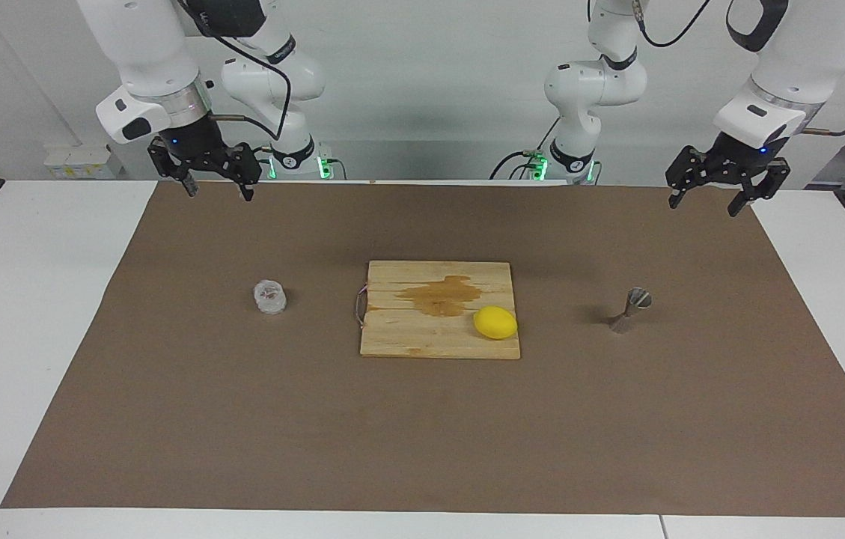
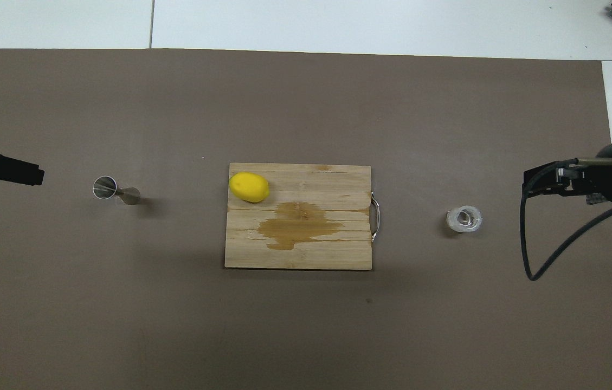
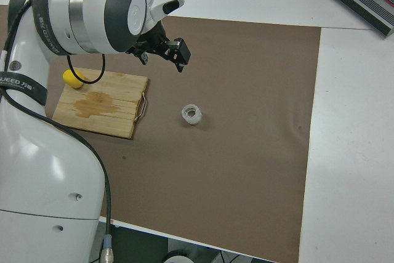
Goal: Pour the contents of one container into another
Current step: 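Move the left gripper toward the small metal cup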
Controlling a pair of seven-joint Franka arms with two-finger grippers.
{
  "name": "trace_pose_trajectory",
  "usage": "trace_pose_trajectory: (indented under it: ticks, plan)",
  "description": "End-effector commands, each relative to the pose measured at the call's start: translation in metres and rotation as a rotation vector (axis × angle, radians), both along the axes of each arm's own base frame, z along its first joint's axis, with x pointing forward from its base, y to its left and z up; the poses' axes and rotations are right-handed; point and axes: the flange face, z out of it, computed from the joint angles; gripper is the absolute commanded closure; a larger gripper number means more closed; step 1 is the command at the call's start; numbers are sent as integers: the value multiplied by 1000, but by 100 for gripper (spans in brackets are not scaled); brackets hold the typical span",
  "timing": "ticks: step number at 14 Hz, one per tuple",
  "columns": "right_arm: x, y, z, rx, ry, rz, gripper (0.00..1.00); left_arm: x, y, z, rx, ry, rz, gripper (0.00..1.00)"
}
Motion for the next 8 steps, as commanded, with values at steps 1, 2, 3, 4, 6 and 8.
trace_pose_trajectory:
  ticks: [1,2,3,4,6,8]
  plan:
    - [-6,-3,0,24,4,-3,0,2,-4,2,-9,2,1,0]
    - [-6,-3,0,24,4,-3,0,2,-4,2,-8,2,1,0]
    - [-6,-3,1,24,3,-3,0,2,-4,2,-7,2,0,0]
    - [-6,-3,1,24,3,-3,0,2,-4,2,-7,5,0,0]
    - [-7,-3,0,24,4,-3,0,2,-3,0,-9,10,1,0]
    - [-6,-3,0,22,4,-3,0,3,-2,-7,-8,29,1,0]
